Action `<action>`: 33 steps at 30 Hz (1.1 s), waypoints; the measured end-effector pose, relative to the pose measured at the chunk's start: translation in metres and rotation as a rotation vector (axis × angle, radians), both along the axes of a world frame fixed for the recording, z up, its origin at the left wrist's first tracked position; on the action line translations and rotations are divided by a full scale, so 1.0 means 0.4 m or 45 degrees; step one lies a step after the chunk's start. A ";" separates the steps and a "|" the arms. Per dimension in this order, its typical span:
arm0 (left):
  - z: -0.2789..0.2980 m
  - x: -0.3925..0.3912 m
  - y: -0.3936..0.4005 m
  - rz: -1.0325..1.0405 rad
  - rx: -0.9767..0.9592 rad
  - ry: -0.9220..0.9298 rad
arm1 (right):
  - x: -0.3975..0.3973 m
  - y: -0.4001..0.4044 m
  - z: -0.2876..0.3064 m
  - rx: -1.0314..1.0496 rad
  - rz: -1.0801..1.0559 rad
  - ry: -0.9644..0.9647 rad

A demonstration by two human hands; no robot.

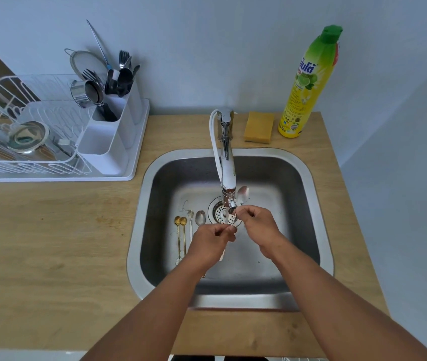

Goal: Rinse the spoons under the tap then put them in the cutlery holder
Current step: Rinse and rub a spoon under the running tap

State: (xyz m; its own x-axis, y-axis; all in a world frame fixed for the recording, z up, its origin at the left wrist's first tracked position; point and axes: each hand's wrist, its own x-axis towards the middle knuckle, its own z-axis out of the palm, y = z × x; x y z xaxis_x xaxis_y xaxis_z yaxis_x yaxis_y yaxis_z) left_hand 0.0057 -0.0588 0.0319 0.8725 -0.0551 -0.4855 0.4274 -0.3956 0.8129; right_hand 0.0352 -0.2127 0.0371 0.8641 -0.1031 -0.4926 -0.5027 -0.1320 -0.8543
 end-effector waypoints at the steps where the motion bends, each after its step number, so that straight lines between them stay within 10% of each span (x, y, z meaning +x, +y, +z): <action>1: -0.001 -0.002 0.007 -0.039 0.018 0.011 | 0.004 -0.005 -0.001 0.009 -0.029 0.004; 33: 0.055 0.021 0.057 0.097 -0.382 0.529 | 0.037 0.044 0.019 0.113 0.004 0.035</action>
